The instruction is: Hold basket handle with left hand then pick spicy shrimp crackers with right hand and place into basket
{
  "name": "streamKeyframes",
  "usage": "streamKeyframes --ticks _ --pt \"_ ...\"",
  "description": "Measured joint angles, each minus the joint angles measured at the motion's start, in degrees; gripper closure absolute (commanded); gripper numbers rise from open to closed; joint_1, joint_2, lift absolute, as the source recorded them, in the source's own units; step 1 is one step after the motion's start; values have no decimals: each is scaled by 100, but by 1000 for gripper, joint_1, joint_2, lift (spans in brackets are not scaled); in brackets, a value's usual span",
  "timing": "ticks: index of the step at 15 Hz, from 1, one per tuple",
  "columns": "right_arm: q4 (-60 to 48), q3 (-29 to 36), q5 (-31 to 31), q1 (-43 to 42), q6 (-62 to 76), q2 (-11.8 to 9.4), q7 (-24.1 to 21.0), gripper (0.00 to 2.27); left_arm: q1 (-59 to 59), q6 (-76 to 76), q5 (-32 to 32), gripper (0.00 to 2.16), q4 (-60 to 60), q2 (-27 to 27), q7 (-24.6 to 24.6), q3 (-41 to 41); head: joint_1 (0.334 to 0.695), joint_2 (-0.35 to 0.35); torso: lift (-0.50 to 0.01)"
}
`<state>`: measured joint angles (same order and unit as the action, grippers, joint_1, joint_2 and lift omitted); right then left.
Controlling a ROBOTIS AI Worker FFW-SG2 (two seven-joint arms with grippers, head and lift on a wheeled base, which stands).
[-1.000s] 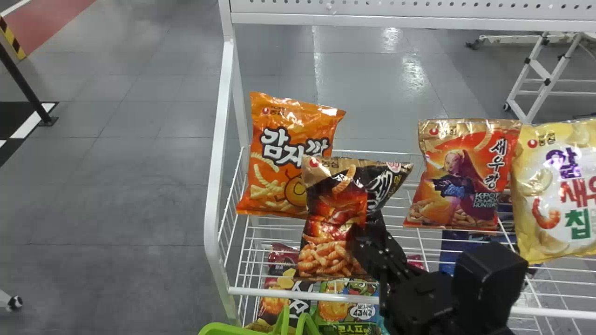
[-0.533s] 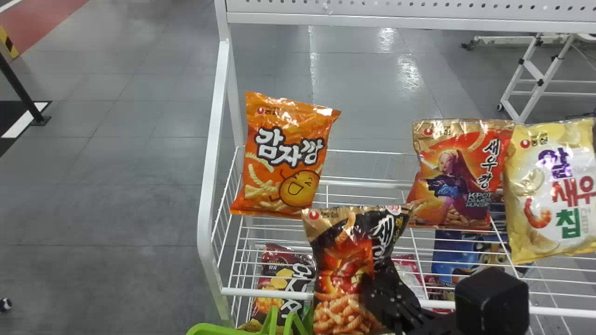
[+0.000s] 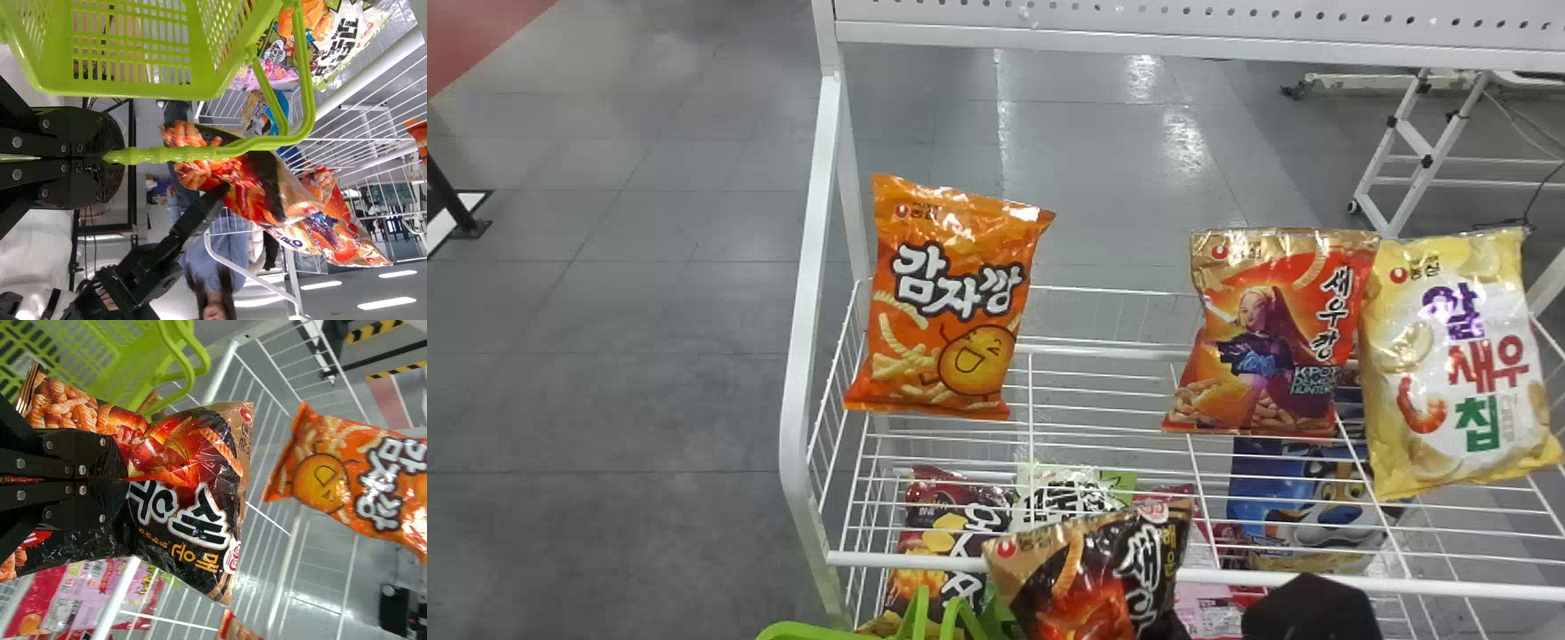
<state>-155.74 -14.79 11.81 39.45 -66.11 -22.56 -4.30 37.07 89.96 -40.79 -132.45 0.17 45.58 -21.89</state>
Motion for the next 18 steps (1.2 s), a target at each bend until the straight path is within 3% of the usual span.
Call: streamKeyframes --ticks 6,8,11,18 --pt "-244 -26 180 -29 -1619 14 25 1690 -36 0 15 1892 7 0 -32 8 695 -117 -37" --pt "-230 -78 274 -33 -1753 37 148 1690 -39 0 18 1892 9 0 -32 9 695 -96 -37" --pt "-109 -371 323 -180 -1723 79 158 1690 -33 0 21 1892 9 0 -32 32 695 -35 -37" --pt "920 -1304 256 -902 -1199 312 149 1690 26 0 9 1892 -6 0 13 62 695 197 -37"
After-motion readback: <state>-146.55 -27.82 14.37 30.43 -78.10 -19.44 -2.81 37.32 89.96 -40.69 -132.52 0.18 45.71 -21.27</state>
